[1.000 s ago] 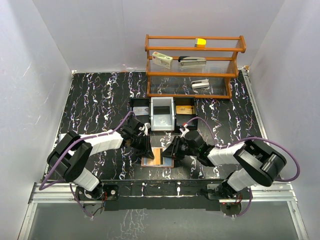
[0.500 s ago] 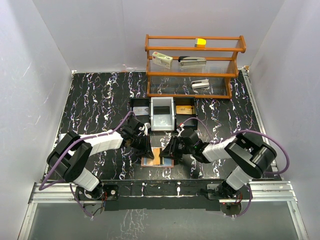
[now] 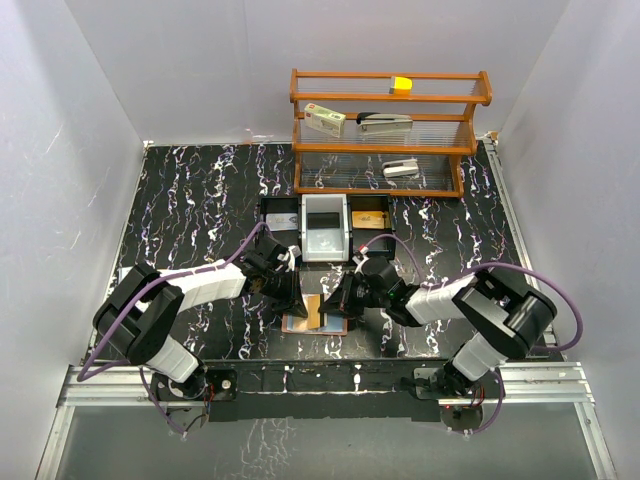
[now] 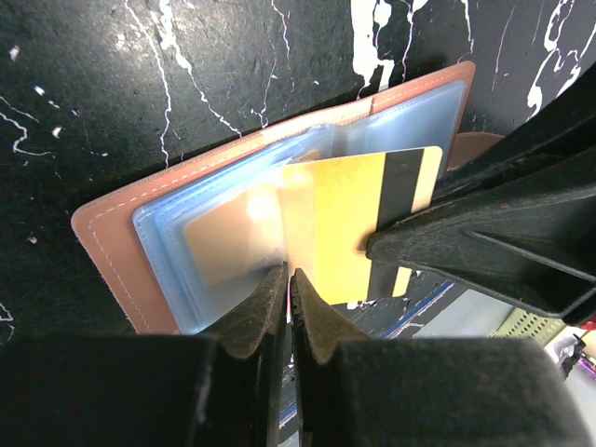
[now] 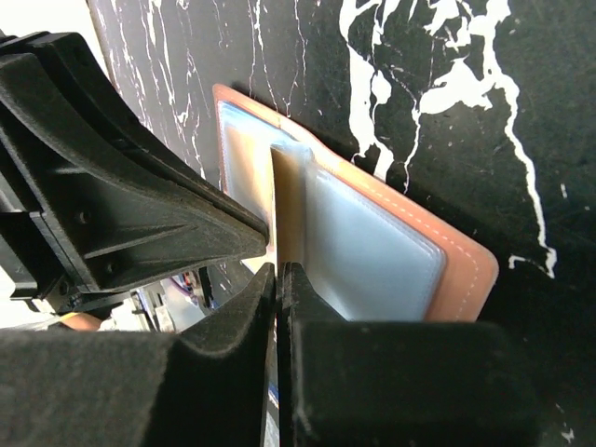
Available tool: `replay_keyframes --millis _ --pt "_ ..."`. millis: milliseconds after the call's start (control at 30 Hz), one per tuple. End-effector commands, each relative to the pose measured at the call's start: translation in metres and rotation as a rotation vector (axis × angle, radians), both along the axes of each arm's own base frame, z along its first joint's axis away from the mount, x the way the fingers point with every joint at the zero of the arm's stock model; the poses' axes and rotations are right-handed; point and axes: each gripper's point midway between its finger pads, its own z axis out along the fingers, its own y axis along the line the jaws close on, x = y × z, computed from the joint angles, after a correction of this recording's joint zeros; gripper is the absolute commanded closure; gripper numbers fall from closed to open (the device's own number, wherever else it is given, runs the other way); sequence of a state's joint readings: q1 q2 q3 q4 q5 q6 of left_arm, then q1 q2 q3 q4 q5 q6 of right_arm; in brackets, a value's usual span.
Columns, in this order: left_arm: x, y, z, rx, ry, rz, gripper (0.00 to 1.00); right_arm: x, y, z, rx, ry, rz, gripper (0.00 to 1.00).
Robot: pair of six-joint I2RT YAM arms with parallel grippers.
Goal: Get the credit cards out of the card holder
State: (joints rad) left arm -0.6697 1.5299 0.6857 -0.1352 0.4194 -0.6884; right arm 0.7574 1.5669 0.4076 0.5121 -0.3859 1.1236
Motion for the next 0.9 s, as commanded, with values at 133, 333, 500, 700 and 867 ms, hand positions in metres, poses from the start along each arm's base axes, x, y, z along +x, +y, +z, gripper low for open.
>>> replay_keyframes --millis 133,333,500,700,867 --pt "-0.005 0.019 -0.011 0.101 0.002 0.002 0.95 -0.002 -0.007 0.002 -0.036 -0.027 0.000 0.97" --pt "-0.006 0.018 -0.009 0.089 0.007 -0.002 0.95 -0.002 -0.002 0.003 -0.012 -0.003 -0.001 0.84" --pt "-0.007 0.018 -0.009 0.090 0.007 -0.008 0.95 -0.001 0.002 0.003 -0.006 0.010 0.004 0.91" --pt "-0.007 0.021 -0.007 0.100 -0.004 -0.005 0.95 0.001 -0.007 0.003 -0.041 0.000 -0.032 1.00" --pt "-0.007 0.023 -0.006 0.106 -0.010 -0.007 0.95 0.001 -0.019 -0.004 -0.120 -0.008 -0.041 1.00"
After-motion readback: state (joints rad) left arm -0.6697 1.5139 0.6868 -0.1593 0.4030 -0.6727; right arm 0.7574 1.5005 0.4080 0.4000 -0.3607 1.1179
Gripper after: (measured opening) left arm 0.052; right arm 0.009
